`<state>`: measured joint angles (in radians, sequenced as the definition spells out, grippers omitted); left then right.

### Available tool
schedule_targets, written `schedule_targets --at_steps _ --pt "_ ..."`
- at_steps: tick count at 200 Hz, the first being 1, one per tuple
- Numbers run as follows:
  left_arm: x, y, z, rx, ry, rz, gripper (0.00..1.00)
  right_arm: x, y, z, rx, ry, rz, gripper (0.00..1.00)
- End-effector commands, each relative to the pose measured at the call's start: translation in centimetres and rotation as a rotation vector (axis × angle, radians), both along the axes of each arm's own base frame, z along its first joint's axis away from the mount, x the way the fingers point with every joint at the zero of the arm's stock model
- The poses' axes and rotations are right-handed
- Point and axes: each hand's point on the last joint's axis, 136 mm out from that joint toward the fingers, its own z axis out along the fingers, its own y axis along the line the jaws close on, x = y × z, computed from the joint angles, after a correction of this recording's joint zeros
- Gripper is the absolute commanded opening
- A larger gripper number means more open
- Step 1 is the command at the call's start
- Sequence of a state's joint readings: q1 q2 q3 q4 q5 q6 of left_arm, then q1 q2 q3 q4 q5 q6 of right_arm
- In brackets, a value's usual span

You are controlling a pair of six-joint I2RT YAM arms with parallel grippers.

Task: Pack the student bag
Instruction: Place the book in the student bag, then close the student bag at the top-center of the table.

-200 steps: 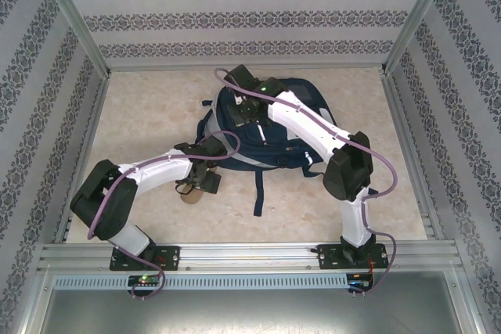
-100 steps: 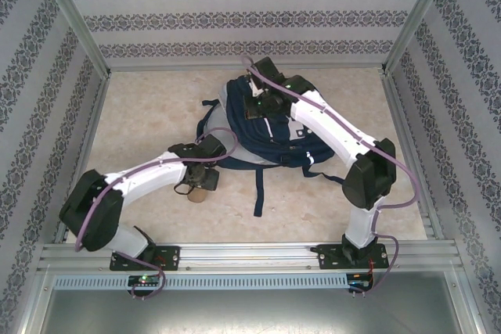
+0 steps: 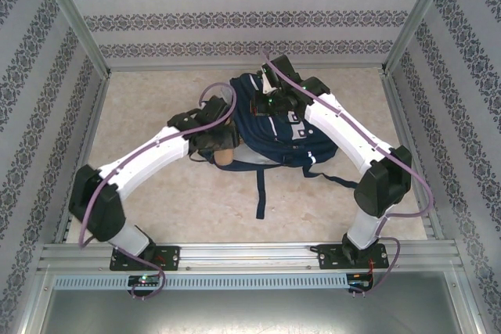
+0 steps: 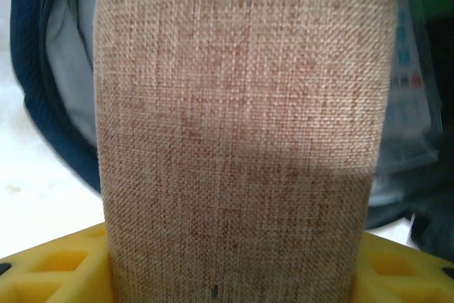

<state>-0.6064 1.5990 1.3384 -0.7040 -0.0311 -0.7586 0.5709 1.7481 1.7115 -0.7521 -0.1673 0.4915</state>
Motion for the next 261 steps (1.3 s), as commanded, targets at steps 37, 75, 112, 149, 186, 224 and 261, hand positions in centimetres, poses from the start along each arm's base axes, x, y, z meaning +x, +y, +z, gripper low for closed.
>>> schedule_targets --at_steps 37,75,112,149,186,224,261 --pt "4.9 1.5 -3.8 0.039 0.086 0.232 0.57 -1.3 0.1 5.5 0.146 -0.093 0.024 0.00" --pt "5.9 2.7 -6.7 0.063 0.128 0.322 0.58 -1.5 -0.1 5.4 0.152 -0.087 0.029 0.00" --pt "5.8 2.9 -8.9 0.080 0.186 0.351 0.61 -1.5 -0.1 4.9 0.149 -0.080 0.032 0.00" --pt "5.0 3.0 -9.8 0.088 0.213 0.343 0.82 -1.1 -0.1 4.6 0.153 -0.073 0.026 0.00" --pt "5.0 3.6 -6.3 0.102 0.159 0.311 0.91 -0.8 -0.2 4.2 0.147 -0.066 0.018 0.00" --pt "5.0 5.1 -1.9 0.150 0.089 0.237 0.88 -0.6 -0.5 3.7 0.140 -0.063 0.008 0.00" --pt "6.3 7.4 -2.5 0.160 0.095 0.168 0.78 -0.9 -0.6 2.6 0.131 -0.038 0.015 0.02"
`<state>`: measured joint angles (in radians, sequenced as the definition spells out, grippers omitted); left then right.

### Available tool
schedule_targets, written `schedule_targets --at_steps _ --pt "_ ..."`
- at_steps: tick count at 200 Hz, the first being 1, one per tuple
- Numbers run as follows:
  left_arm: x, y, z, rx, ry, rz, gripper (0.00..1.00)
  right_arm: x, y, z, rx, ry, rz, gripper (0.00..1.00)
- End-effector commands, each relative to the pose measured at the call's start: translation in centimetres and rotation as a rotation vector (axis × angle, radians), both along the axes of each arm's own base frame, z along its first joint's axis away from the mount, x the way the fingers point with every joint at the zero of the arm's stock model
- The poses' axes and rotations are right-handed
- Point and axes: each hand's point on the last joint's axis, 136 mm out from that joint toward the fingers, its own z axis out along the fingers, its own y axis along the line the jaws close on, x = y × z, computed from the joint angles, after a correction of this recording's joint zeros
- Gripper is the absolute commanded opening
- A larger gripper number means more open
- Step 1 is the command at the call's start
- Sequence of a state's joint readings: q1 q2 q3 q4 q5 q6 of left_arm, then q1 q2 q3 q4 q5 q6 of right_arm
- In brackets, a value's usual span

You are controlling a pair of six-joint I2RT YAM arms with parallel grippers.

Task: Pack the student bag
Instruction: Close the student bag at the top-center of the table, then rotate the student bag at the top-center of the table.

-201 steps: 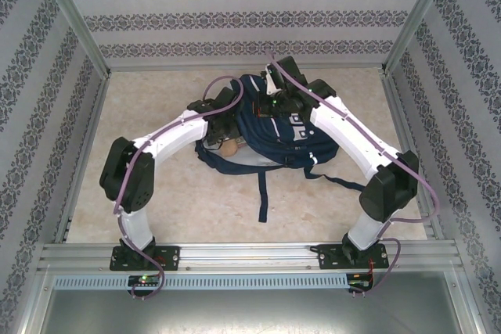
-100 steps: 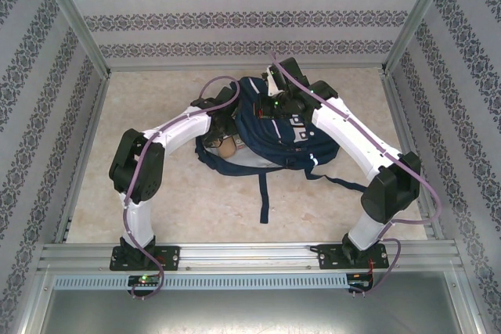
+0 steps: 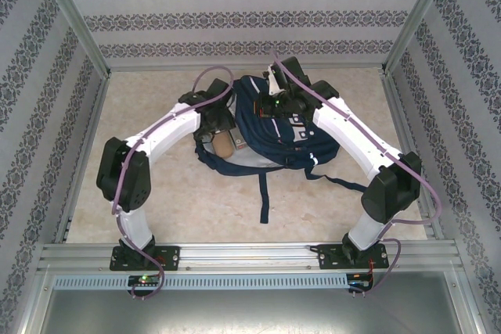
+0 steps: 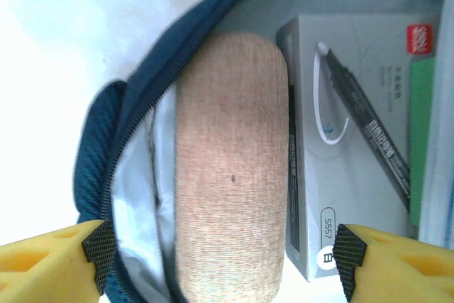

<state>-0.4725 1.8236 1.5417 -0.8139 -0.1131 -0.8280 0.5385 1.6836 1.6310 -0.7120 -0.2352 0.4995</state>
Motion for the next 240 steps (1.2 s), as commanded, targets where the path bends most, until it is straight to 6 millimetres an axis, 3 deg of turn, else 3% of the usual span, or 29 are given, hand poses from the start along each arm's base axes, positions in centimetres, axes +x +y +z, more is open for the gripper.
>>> schedule_targets --at_steps 1,23,40,45,57,62,89,107,123,150,178,215,240 --pt "0.6 2.7 0.1 0.055 0.024 -0.067 0.78 -0.1 0.4 2.2 0.071 -0.049 0.008 0.02" --pt "2.4 4.0 -1.7 0.070 0.040 -0.110 0.73 -0.5 0.3 1.4 0.062 -0.030 0.014 0.09" --pt "4.3 3.6 -2.8 0.038 0.042 -0.179 0.73 -1.2 0.2 0.5 0.054 -0.008 0.017 0.16" --pt "4.9 3.4 -3.2 0.024 0.047 -0.202 0.73 -1.4 0.1 0.2 0.050 0.001 0.017 0.22" --pt "6.2 2.9 -4.1 0.013 0.061 -0.249 0.73 -2.1 -0.2 -0.7 0.037 0.025 0.010 0.48" --pt "6.7 2.7 -4.3 0.009 0.064 -0.271 0.73 -2.5 -0.3 -1.0 0.030 0.032 0.007 0.53" --pt "9.2 1.8 -5.4 0.019 0.067 -0.351 0.75 -4.6 -1.5 -3.2 -0.001 0.078 -0.024 0.53" --pt "10.3 1.5 -6.4 0.013 0.079 -0.385 0.74 -6.5 -2.2 -5.2 -0.019 0.118 -0.035 0.47" --pt "10.8 1.4 -7.4 0.010 0.102 -0.407 0.67 -8.3 -2.3 -7.4 -0.033 0.169 -0.029 0.45" --pt "10.5 0.9 -8.4 -0.031 0.121 -0.419 0.35 -10.5 -2.5 -11.5 -0.081 0.243 -0.024 0.43" --pt "9.1 1.4 -9.0 -0.040 0.134 -0.390 0.00 -10.0 -3.7 -14.1 -0.139 0.251 -0.074 0.42" --pt "5.9 3.3 -8.0 -0.014 0.120 -0.301 0.00 -6.4 -6.2 -15.0 -0.204 0.218 -0.149 0.42" --pt "2.2 4.2 -7.9 -0.052 0.134 -0.223 0.00 -3.1 -7.8 -15.5 -0.237 0.197 -0.183 0.42"
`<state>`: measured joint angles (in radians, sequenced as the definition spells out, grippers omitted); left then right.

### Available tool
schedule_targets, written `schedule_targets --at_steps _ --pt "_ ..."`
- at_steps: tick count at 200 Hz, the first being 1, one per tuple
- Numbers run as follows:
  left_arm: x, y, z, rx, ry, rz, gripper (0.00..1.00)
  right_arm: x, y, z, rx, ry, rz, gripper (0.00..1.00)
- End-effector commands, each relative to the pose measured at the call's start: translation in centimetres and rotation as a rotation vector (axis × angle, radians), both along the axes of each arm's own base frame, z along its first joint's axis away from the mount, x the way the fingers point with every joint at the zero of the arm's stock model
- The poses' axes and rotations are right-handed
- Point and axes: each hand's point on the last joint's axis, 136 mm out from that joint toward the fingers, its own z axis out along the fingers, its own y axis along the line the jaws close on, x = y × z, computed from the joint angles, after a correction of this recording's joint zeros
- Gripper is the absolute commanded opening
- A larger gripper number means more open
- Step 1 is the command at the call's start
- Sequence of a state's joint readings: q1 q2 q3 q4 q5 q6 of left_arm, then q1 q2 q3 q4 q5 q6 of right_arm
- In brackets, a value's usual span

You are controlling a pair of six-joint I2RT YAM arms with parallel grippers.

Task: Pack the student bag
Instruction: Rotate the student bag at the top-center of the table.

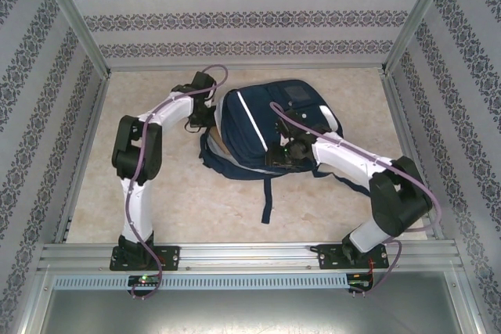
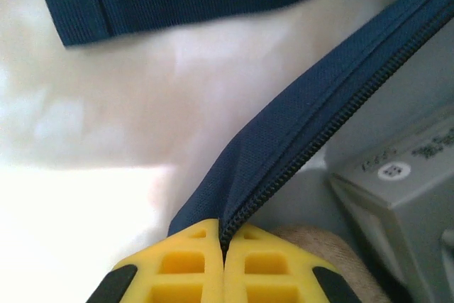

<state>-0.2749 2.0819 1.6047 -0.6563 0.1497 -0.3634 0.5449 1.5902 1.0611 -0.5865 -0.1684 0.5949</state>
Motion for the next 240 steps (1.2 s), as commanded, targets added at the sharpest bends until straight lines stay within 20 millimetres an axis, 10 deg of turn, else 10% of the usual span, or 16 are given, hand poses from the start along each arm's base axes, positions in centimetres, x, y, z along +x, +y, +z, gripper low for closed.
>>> schedule_targets --at_steps 1,80,110,131,183,240 --pt "-3.9 1.7 0.1 0.003 0.056 0.109 0.00 5.4 -1.8 0.8 -0.056 -0.118 -0.056 0.42" --pt "-17.1 -3.7 0.2 -0.079 0.073 0.261 0.03 15.4 -6.5 1.1 -0.052 -0.148 -0.139 0.43" --pt "-18.9 -6.2 2.8 -0.097 -0.005 0.282 0.42 17.6 -7.7 2.2 -0.021 -0.166 -0.174 0.44" --pt "-19.7 -5.6 4.8 -0.087 -0.036 0.301 0.51 17.9 -8.3 3.7 -0.007 -0.188 -0.190 0.46" --pt "-21.5 1.1 10.3 0.062 -0.134 0.364 0.85 13.4 -5.3 8.1 0.079 -0.238 -0.135 0.49" --pt "-14.0 3.3 11.5 -0.112 -0.210 0.363 0.82 3.5 4.8 7.8 0.116 -0.213 0.082 0.48"
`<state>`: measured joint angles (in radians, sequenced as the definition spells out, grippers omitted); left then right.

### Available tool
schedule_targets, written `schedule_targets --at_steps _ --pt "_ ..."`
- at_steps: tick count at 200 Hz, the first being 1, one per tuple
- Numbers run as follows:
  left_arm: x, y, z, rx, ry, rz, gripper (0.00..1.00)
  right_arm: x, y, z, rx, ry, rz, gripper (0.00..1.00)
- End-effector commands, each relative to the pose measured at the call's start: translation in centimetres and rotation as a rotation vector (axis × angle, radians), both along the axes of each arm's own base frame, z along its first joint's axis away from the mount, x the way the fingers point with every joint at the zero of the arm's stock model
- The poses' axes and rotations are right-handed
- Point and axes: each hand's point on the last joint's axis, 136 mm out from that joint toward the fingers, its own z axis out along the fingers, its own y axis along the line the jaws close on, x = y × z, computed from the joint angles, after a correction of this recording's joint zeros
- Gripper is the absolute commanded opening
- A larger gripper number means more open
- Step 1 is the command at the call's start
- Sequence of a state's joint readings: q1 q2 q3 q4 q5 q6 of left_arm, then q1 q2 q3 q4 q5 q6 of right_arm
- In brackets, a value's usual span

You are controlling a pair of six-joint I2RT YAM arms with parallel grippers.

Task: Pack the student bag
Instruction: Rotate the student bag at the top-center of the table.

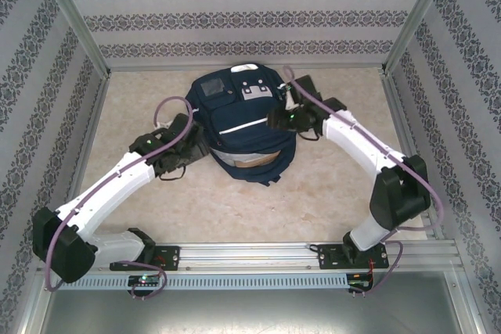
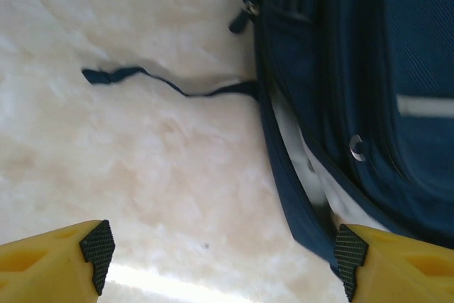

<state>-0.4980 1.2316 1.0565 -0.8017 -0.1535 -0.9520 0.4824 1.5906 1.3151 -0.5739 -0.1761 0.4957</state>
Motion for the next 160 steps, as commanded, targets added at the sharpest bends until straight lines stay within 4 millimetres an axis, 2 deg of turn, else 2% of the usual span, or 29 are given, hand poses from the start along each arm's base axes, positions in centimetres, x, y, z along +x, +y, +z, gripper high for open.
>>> schedule_targets --at_steps 1,18,34,48,57,74,101,136,160 --pt "3.6 0.1 0.1 -0.048 -0.039 -0.078 0.82 -3.7 3.6 -1.6 0.004 0.051 0.062 0.48" --pt "6.6 0.4 -0.5 -0.077 -0.043 -0.100 0.81 -5.9 7.1 -2.2 0.002 0.047 0.148 0.48" --pt "9.1 1.1 -1.3 -0.052 -0.021 -0.111 0.81 -6.8 9.4 -3.5 0.000 0.073 0.185 0.48" --pt "10.7 1.4 -2.1 -0.063 0.006 -0.111 0.80 -6.8 10.2 -5.1 0.003 0.103 0.183 0.47" --pt "11.4 1.4 -2.5 -0.075 0.015 -0.108 0.80 -6.4 9.7 -6.5 -0.023 0.116 0.154 0.46" --pt "12.0 1.3 -3.1 -0.091 0.021 -0.104 0.82 -5.1 7.4 -8.9 -0.089 0.144 0.085 0.43" --pt "11.8 0.7 -4.3 -0.123 0.053 -0.111 0.86 -2.7 1.6 -11.3 -0.163 0.183 -0.037 0.41" --pt "11.2 -0.1 -5.5 -0.171 0.079 -0.123 0.82 -0.1 -5.4 -11.8 -0.226 0.187 -0.138 0.42" --pt "11.5 -1.1 -6.2 -0.237 0.086 -0.127 0.78 1.9 -9.1 -10.7 -0.237 0.175 -0.191 0.43"
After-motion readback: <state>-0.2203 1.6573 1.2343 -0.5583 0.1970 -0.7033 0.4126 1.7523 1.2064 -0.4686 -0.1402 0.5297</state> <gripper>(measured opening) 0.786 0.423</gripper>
